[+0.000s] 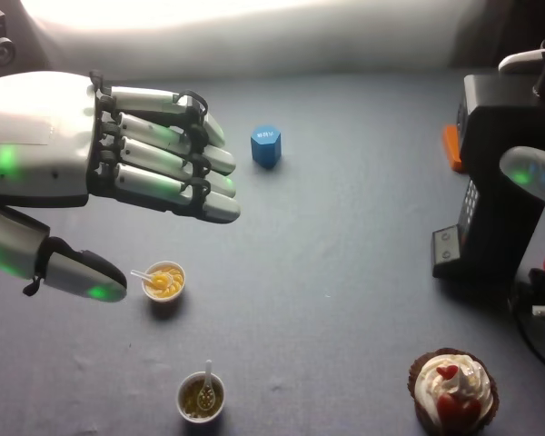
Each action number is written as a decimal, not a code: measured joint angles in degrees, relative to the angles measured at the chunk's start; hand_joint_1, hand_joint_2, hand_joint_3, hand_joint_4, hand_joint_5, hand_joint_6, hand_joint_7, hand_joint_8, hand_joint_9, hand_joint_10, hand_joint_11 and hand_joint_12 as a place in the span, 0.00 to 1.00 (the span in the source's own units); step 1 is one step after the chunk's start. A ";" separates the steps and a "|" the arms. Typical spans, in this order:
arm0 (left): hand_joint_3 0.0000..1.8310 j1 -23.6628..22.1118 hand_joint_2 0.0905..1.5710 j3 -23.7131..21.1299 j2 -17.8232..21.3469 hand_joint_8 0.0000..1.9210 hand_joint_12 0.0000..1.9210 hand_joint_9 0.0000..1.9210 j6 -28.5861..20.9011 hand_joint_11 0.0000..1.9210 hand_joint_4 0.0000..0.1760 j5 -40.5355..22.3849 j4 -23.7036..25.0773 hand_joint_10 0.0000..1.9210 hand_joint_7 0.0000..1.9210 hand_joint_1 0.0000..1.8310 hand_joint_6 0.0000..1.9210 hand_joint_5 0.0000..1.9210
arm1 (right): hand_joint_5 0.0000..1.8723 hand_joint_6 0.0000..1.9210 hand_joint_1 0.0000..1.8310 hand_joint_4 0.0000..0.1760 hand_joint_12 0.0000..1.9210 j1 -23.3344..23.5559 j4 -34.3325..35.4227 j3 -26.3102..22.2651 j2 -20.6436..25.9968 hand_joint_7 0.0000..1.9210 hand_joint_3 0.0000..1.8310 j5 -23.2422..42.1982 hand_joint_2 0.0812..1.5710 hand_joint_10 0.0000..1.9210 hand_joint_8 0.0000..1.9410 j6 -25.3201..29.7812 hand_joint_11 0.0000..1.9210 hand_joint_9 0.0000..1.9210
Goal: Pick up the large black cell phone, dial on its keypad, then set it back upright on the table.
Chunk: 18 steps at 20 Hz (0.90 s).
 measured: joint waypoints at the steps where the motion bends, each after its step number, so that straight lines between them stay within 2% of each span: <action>1: 0.00 0.11 0.82 0.15 -0.02 0.00 0.46 0.19 0.02 0.00 0.00 -0.11 0.13 0.00 0.24 0.00 0.00 0.18 | 0.53 0.43 0.81 0.00 0.76 -0.09 -0.02 0.07 -0.09 0.47 0.00 -0.04 0.68 0.54 0.49 -0.02 0.48 0.50; 4: 0.00 0.63 0.82 0.50 -0.11 0.00 0.47 0.20 0.66 0.00 0.00 -0.20 0.39 0.00 0.24 0.00 0.00 0.19 | 0.54 0.41 0.81 0.00 0.76 -0.37 0.13 0.17 -0.22 0.47 0.00 -0.07 0.67 0.53 0.48 0.00 0.49 0.51; 5: 0.00 0.63 0.81 0.72 -0.28 0.00 0.48 0.21 0.81 0.00 0.00 -0.39 0.52 0.00 0.24 0.00 0.00 0.19 | 0.45 0.53 0.81 0.00 0.82 -0.37 0.15 0.24 -0.28 0.40 0.00 -0.02 0.72 0.63 0.58 0.00 0.42 0.44; 6: 0.00 0.63 0.82 0.72 -0.33 0.00 0.48 0.21 0.83 0.00 0.00 -0.42 0.48 0.00 0.24 0.00 0.00 0.19 | 0.44 0.56 0.81 0.00 0.84 -0.37 0.09 0.24 -0.33 0.38 0.00 -0.02 0.73 0.65 0.60 0.00 0.41 0.42; 7: 0.00 0.63 0.81 0.72 -0.33 0.00 0.49 0.21 0.83 0.00 0.00 -0.42 0.46 0.00 0.25 0.00 0.00 0.19 | 0.52 0.44 0.81 0.00 0.79 -0.37 -0.04 0.24 -0.33 0.46 0.00 -0.04 0.69 0.56 0.51 0.07 0.46 0.49; 8: 0.00 0.63 0.81 0.72 -0.33 0.00 0.49 0.21 0.83 0.00 0.00 -0.42 0.48 0.00 0.25 0.00 0.00 0.19 | 0.55 0.41 0.82 0.00 0.76 -0.37 -0.07 0.24 -0.33 0.48 0.00 -0.02 0.67 0.52 0.48 0.02 0.48 0.52; 9: 0.00 0.63 0.82 0.72 -0.33 0.00 0.48 0.20 0.85 0.00 0.00 -0.42 0.46 0.00 0.24 0.00 0.00 0.19 | 0.54 0.41 0.82 0.00 0.75 -0.37 0.02 0.24 -0.33 0.49 0.00 0.00 0.67 0.50 0.47 0.02 0.49 0.53; 10: 0.00 0.63 0.82 0.72 -0.33 0.00 0.48 0.20 0.85 0.00 0.00 -0.44 0.46 0.00 0.24 0.00 0.00 0.19 | 0.54 0.45 0.77 0.00 0.61 -0.37 0.15 0.24 -0.33 0.50 0.00 -0.02 0.67 0.55 0.48 0.02 0.50 0.54; 12: 0.00 0.63 0.81 0.72 -0.33 0.00 0.49 0.21 0.85 0.00 0.00 -0.44 0.48 0.00 0.24 0.00 0.00 0.19 | 0.52 0.48 0.76 0.00 0.55 -0.37 0.11 0.28 -0.33 0.50 0.00 -0.02 0.68 0.58 0.49 0.00 0.51 0.53; 15: 0.00 0.61 0.81 0.72 -0.33 0.00 0.49 0.21 0.83 0.00 0.00 -0.46 0.48 0.00 0.24 0.00 0.00 0.19 | 0.51 0.49 0.75 0.00 0.55 -0.42 0.13 0.46 -0.63 0.48 0.00 -0.02 0.69 0.60 0.53 0.00 0.49 0.51; 16: 0.00 0.61 0.81 0.72 -0.33 0.00 0.49 0.21 0.74 0.00 0.00 -0.46 0.46 0.00 0.24 0.00 0.00 0.19 | 0.51 0.45 0.80 0.00 0.73 -0.42 0.15 0.46 -0.68 0.47 0.00 -0.02 0.68 0.55 0.52 0.00 0.48 0.50; 17: 0.00 0.55 0.81 0.72 -0.33 0.00 0.49 0.21 0.50 0.00 0.00 -0.46 0.44 0.00 0.24 0.00 0.00 0.19 | 0.49 0.47 0.81 0.00 0.77 -0.42 0.04 0.48 -0.68 0.45 0.00 -0.02 0.69 0.56 0.56 0.00 0.47 0.49; 18: 0.00 0.55 0.81 0.72 -0.33 0.00 0.49 0.21 0.09 0.00 0.00 -0.46 0.33 0.00 0.24 0.00 0.00 0.19 | 0.48 0.52 0.76 0.00 0.66 -0.42 -0.04 0.68 -0.68 0.46 0.00 0.02 0.70 0.63 0.56 0.04 0.44 0.48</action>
